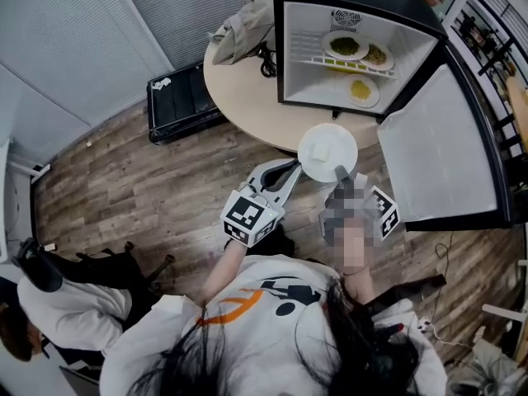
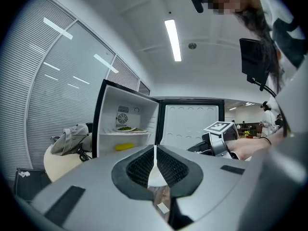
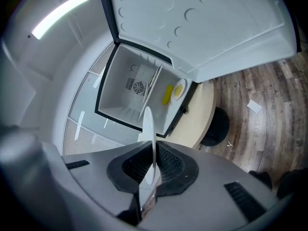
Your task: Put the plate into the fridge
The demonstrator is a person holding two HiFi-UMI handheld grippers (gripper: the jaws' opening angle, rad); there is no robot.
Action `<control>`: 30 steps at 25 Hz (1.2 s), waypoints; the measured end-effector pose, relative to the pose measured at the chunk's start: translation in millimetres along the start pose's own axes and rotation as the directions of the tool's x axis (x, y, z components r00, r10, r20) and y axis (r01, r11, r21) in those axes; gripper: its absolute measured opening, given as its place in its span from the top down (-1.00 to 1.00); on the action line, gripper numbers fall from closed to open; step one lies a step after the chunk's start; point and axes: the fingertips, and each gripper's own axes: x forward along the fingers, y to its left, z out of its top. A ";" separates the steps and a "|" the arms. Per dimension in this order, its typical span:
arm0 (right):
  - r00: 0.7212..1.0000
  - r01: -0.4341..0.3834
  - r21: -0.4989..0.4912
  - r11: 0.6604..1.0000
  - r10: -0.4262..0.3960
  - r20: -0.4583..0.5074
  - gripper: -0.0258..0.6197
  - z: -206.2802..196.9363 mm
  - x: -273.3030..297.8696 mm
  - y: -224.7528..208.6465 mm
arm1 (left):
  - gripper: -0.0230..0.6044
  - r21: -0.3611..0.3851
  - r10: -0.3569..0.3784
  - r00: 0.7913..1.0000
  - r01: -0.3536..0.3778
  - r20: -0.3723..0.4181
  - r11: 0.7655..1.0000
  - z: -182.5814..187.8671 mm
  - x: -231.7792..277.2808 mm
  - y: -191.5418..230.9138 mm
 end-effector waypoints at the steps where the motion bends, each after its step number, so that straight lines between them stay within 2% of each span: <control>1: 1.000 0.004 0.004 1.000 -0.004 0.005 0.84 -0.9 3.5 0.6 | 0.89 -0.005 -0.003 1.000 0.003 0.002 1.000 -0.3 -0.4 5.8; 7: 0.999 0.030 0.031 0.999 -0.031 0.030 0.84 -2.8 11.9 -1.1 | 0.89 -0.030 -0.031 1.000 0.031 0.003 0.999 -4.4 1.5 24.8; 15: 0.997 0.050 0.031 0.998 -0.051 0.050 0.84 -0.6 5.1 -2.9 | 0.89 -0.046 -0.073 0.997 0.073 0.003 0.996 -8.5 7.1 20.9; 30: 0.997 0.068 0.052 0.996 -0.070 0.030 0.84 24.5 46.2 -12.7 | 0.89 -0.059 -0.060 0.998 0.060 0.003 0.996 -9.6 37.3 49.6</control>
